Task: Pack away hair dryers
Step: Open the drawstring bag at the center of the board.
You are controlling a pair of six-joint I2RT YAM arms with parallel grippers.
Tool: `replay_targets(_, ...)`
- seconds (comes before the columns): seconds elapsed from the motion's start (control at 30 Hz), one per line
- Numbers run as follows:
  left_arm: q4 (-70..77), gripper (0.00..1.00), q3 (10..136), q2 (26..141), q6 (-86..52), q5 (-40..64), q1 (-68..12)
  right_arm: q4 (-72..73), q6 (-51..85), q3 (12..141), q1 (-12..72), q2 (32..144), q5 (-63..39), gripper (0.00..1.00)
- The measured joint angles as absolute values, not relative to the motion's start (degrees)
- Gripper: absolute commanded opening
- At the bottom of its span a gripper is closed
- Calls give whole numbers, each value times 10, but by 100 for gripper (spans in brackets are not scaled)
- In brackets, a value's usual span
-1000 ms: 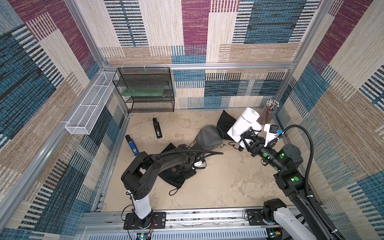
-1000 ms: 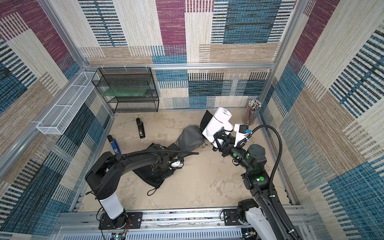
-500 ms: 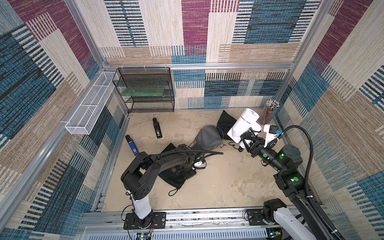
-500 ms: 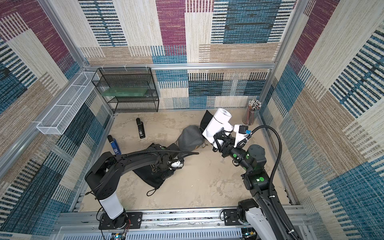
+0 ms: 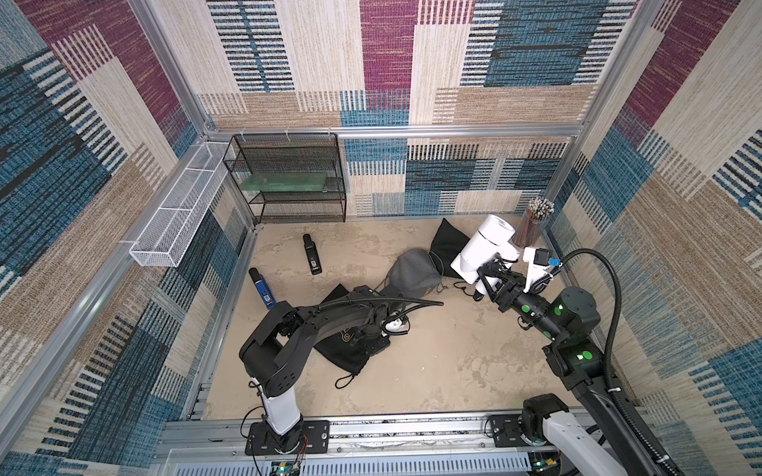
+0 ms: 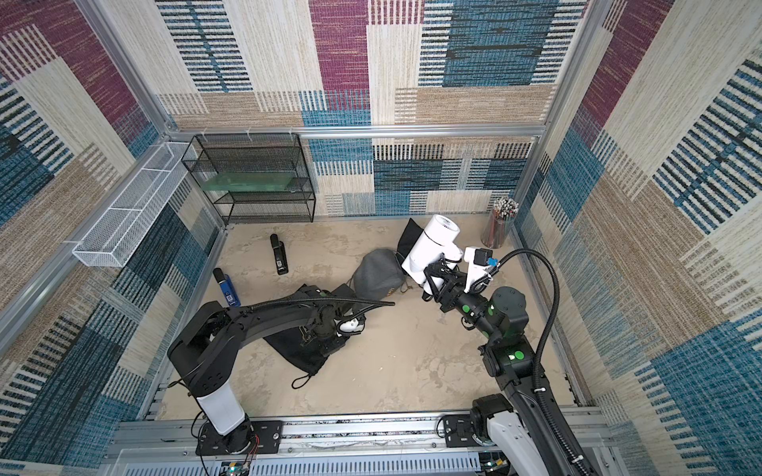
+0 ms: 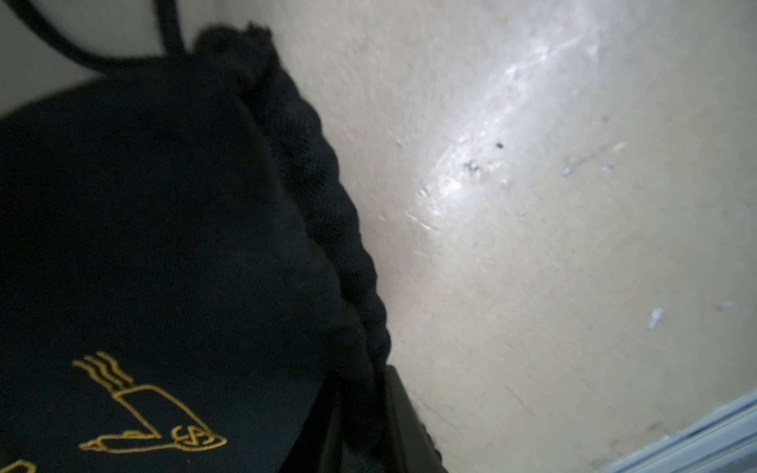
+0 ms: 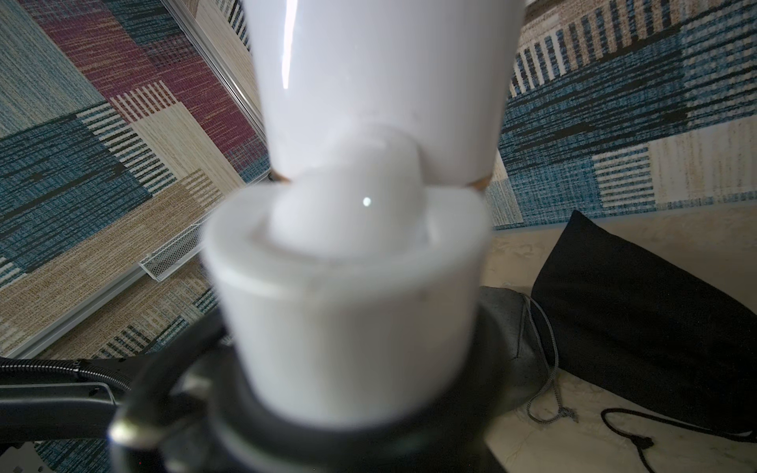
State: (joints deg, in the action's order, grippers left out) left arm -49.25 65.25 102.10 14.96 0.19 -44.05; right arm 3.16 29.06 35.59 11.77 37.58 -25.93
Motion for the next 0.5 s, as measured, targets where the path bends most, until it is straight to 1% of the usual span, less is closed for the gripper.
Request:
replay_targets(0.13,-493,30,653,1021,149,2,-441,32,291,356,118,376,-259,0)
replay_targets(0.33,-493,37,654,1021,148,3,-441,32,291,356,118,376,-260,0)
replay_targets(0.43,-493,37,655,1021,147,4,-440,32,290,356,118,376,-260,0)
replay_targets(0.5,-493,36,656,1021,147,4,-441,32,290,356,118,376,-260,0)
